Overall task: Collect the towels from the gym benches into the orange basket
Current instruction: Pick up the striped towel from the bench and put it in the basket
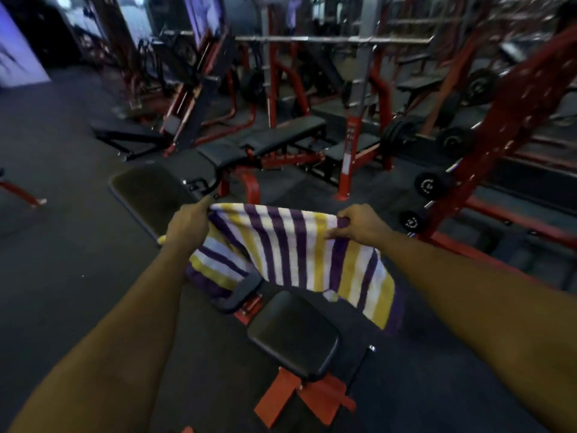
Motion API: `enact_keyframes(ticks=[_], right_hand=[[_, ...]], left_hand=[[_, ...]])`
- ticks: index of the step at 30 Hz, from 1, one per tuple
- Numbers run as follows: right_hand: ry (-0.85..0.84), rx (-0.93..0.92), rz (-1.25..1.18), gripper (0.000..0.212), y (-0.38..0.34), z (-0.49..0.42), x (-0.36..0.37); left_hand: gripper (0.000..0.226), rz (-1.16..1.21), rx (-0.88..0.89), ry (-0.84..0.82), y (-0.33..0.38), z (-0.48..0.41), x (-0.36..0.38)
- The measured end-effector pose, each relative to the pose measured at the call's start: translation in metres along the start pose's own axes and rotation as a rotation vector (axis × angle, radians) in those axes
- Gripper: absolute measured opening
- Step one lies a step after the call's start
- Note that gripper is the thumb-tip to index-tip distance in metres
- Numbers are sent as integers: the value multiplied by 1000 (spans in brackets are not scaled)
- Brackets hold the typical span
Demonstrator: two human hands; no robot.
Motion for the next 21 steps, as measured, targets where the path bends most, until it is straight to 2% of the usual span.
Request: enact_keyframes(ticks=[2,4,7,9,10,12,14,16,21], right_hand=[[-16,62,112,53,-6,18,-22],[4,187,200,55,-9,42,-46],[75,395,328,42,-6,79,-74],[94,485,363,31,-4,92,-83],[60,501,353,29,-6,98,-85],[-65,491,350,39,-16,109,-84],[-178,471,331,52,-27,120,-85],[-254,460,269,55,-33,134,-88],[-256,467,133,59,-36,159,-101]], left_hand=[[19,40,-14,56,10,3,-32],[24,87,15,56,19,10,-67],[37,-5,139,-101,32,27,-107],[40,-110,140,-189,36,32,-119],[38,-148,128,-212,36,35,-121],[31,-172,120,-207,33,37,-120],[26,-114,123,-135,30,37,-120],[25,-47,138,-44,32,44,-126],[25,14,63,70,33,64,-146]])
Point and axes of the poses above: each hand's wrist, its own z-axis away from the middle knuckle, its own x-axis out of the palm, y = z × x, the point moved 4 cm from there along -z, towards the middle knuckle, and after that the axes turned 8 degrees about -x, right-handed, at the moved point
